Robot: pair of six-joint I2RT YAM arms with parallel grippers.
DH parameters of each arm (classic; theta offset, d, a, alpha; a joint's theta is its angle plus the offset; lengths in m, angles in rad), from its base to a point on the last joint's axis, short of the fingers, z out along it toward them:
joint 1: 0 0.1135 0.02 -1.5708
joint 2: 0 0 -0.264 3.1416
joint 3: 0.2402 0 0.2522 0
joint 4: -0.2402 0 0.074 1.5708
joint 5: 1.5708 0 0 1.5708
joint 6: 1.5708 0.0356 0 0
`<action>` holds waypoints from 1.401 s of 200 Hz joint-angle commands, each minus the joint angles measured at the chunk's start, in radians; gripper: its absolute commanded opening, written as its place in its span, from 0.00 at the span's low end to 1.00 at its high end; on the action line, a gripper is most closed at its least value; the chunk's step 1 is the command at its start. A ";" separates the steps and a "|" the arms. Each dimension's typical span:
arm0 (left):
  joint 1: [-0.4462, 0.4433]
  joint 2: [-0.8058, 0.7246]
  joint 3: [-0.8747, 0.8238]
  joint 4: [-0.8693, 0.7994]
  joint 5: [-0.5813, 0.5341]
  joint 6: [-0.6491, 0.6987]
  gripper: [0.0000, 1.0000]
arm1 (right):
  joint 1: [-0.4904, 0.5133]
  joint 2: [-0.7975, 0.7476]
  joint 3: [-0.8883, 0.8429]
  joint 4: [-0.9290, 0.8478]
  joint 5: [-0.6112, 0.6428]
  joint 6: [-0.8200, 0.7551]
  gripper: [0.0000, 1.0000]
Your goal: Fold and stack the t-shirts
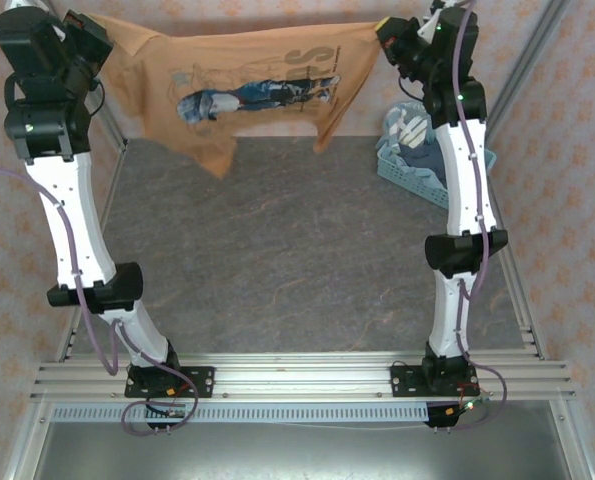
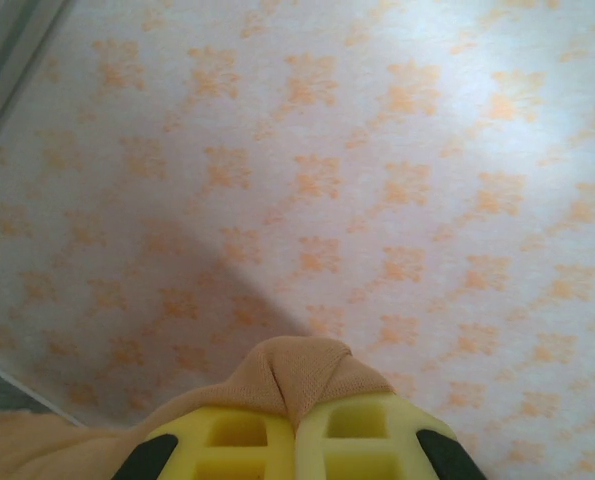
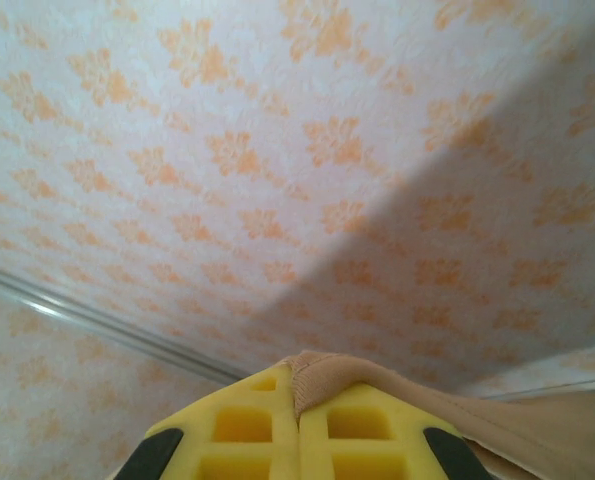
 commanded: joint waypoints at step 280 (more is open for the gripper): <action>-0.340 -1.030 -2.175 -0.051 0.082 -0.446 0.00 | 0.136 -0.621 -1.791 -0.174 0.353 -0.136 0.00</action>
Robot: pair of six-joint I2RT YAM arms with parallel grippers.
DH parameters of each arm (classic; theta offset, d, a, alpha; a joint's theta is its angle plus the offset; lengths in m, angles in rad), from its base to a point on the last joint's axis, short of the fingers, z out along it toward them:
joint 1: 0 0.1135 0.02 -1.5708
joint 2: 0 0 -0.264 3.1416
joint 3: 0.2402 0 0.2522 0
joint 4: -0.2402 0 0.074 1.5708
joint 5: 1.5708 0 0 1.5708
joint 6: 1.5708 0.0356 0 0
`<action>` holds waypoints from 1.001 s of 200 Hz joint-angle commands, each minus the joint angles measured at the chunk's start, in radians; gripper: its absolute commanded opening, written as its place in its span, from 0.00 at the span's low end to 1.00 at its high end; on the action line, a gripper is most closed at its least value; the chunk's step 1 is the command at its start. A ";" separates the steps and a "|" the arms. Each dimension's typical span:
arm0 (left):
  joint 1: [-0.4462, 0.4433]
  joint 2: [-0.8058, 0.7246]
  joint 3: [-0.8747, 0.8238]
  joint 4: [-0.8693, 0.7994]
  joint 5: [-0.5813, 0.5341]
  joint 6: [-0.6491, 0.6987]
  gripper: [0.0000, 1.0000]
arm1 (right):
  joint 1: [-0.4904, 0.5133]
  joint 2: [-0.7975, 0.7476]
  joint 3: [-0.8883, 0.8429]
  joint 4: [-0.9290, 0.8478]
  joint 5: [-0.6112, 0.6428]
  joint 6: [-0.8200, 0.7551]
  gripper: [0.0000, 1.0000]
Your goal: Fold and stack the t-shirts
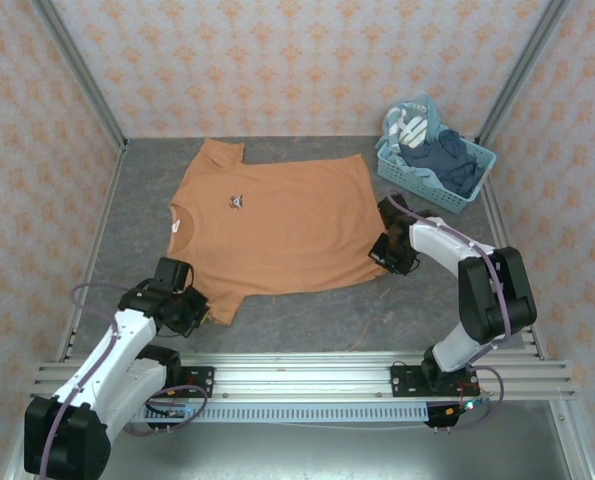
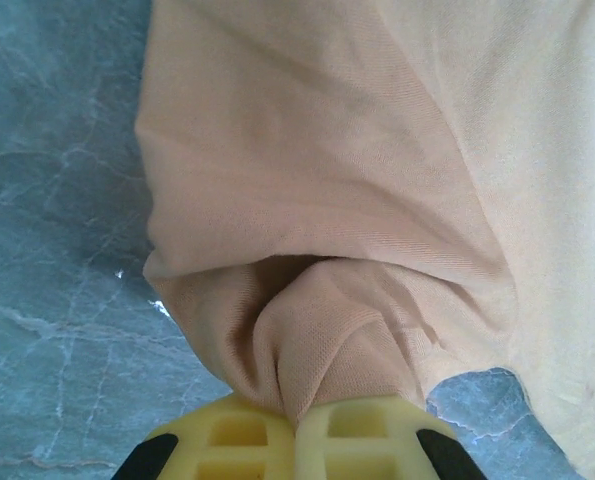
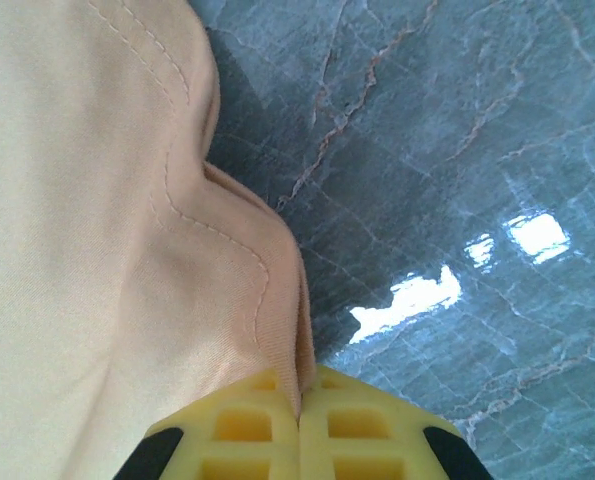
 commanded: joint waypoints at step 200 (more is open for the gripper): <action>-0.007 0.374 1.576 0.029 -0.620 0.421 0.00 | 0.005 -0.447 0.680 0.146 -0.135 -0.107 0.00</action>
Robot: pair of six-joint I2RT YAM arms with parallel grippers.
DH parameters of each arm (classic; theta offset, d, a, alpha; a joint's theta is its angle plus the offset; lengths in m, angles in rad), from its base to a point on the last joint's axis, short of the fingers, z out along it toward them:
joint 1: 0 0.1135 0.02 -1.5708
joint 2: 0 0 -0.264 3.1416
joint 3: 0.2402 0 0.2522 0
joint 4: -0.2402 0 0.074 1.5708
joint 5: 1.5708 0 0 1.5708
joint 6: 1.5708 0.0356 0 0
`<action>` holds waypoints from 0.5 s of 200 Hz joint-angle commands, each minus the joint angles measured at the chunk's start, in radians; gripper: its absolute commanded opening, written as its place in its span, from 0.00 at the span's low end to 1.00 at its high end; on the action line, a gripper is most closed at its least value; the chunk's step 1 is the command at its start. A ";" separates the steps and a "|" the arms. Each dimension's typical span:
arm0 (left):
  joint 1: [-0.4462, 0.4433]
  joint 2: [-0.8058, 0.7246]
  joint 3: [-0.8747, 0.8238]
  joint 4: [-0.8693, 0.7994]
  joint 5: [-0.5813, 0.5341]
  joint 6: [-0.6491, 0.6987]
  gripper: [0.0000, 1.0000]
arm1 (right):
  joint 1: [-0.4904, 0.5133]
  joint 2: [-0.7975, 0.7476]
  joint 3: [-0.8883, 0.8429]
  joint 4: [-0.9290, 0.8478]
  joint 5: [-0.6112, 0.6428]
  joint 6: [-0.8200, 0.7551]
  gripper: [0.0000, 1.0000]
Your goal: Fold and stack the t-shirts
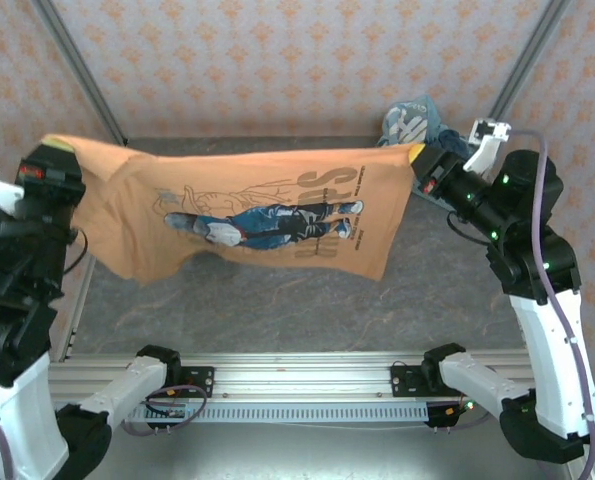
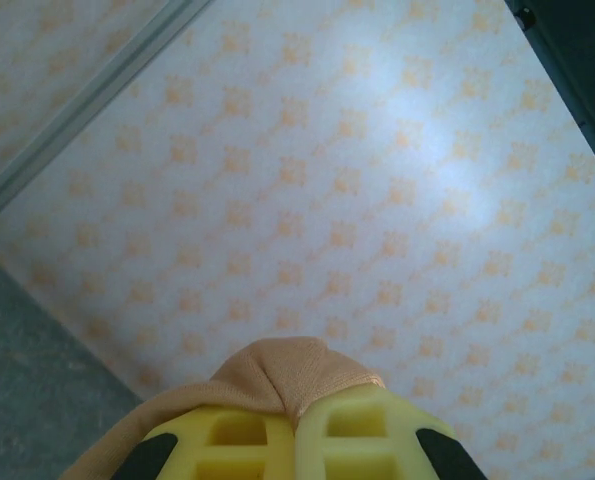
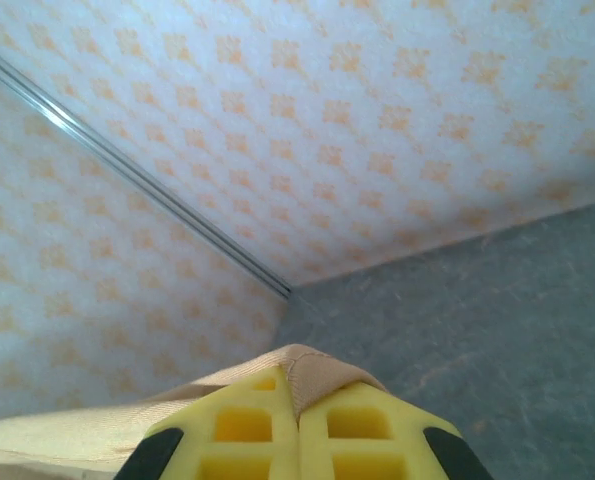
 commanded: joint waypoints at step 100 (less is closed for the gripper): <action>0.166 1.537 1.175 -0.165 0.250 0.020 1.00 | -0.133 1.480 1.382 -0.451 0.077 0.163 0.78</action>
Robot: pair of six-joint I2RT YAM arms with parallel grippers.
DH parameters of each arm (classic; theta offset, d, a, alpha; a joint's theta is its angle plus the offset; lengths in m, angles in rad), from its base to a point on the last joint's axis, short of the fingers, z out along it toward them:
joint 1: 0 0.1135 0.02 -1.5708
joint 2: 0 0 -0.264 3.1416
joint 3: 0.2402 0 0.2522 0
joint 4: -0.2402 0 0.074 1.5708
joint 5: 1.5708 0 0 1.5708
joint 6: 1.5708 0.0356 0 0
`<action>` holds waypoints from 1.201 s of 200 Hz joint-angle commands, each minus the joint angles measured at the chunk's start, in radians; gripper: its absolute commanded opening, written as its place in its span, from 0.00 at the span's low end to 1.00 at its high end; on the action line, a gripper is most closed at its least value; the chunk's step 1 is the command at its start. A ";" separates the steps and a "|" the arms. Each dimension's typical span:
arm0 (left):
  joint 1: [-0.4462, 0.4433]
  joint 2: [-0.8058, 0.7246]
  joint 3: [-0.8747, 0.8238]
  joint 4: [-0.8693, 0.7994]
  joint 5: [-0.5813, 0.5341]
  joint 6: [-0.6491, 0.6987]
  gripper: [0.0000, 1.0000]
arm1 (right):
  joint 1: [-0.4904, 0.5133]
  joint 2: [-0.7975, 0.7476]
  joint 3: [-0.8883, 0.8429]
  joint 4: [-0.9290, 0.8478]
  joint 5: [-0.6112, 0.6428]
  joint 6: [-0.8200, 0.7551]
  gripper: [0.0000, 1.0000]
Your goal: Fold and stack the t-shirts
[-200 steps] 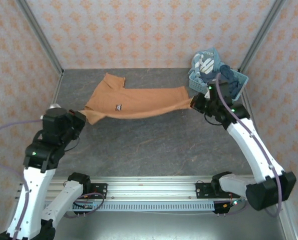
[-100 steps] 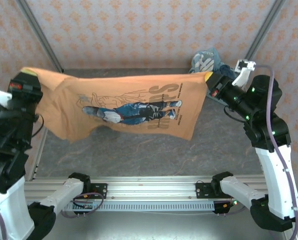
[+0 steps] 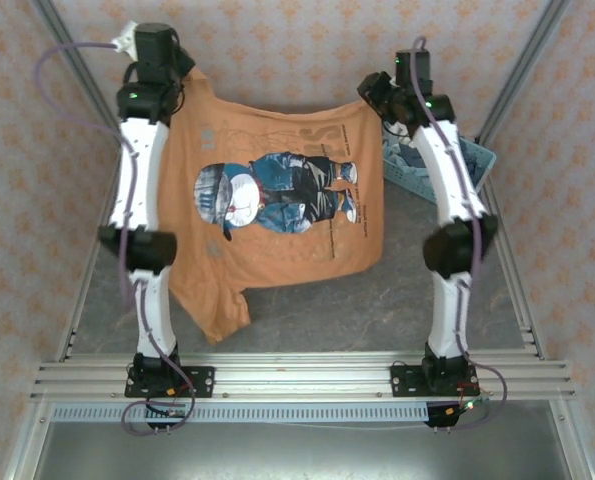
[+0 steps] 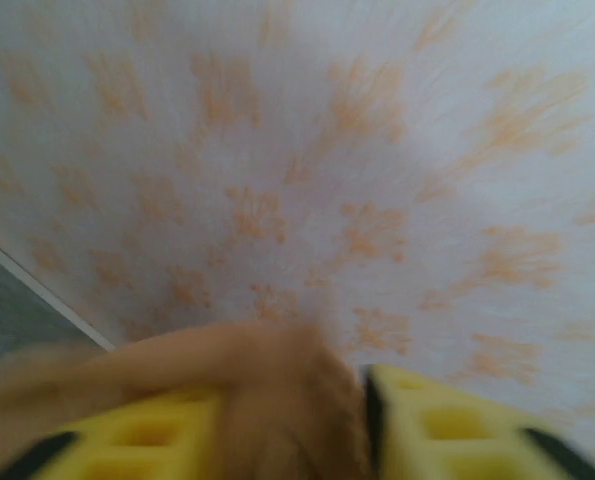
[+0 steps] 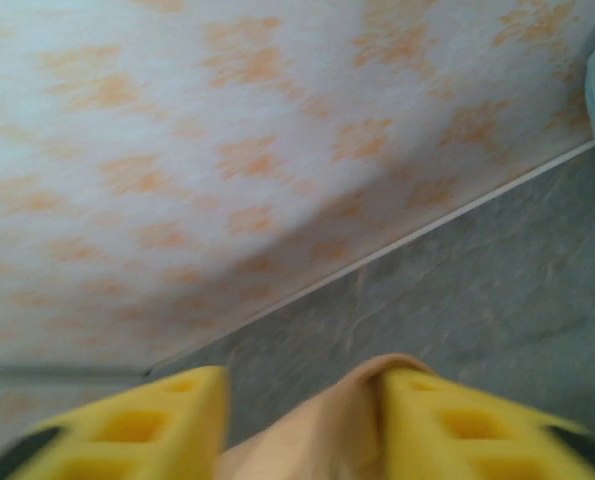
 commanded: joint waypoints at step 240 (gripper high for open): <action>-0.033 -0.291 -1.544 0.034 0.211 -0.239 0.08 | 0.040 -0.502 -1.357 0.093 0.077 -0.141 0.40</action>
